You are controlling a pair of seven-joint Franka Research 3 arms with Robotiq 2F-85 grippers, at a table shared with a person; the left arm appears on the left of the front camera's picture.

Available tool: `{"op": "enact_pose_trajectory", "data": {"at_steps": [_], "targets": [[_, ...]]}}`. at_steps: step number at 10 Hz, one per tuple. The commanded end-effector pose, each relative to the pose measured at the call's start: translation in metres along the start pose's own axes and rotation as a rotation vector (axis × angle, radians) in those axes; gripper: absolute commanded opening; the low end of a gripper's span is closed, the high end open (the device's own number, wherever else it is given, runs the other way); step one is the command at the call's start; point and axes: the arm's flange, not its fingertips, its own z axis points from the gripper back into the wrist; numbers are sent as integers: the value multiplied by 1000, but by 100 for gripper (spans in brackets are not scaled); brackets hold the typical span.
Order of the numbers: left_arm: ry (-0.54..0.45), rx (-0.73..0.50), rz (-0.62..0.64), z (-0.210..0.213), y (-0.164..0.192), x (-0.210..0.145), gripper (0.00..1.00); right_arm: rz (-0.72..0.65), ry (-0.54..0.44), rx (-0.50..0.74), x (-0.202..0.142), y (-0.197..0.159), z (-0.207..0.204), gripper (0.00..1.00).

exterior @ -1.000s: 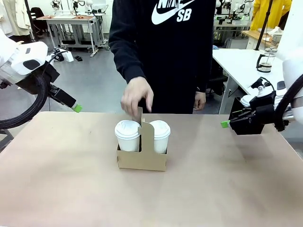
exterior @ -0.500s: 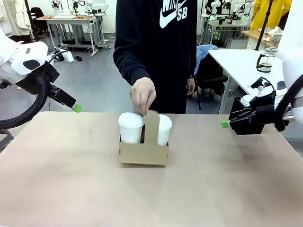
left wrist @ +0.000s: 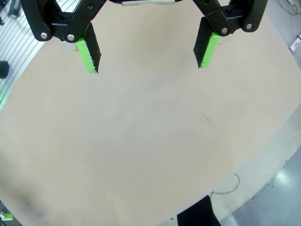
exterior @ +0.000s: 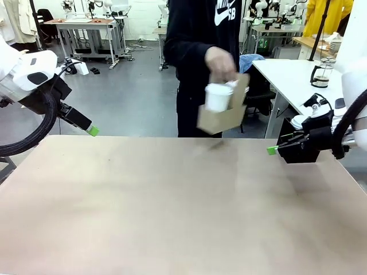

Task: Pour a drink into a cup and package it in a carrier.
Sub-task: Insert the held 600 ml Paper Cup into the Cup Carrier.

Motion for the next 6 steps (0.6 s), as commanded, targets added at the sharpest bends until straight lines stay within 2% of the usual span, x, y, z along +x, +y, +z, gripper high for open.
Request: {"op": "enact_pose_trajectory", "data": {"at_steps": [1,6], "targets": [[7,5,5,1,0,0,100,4,1,0,1,0,0,100],[7,5,5,1,0,0,100,4,1,0,1,0,0,100]]}}
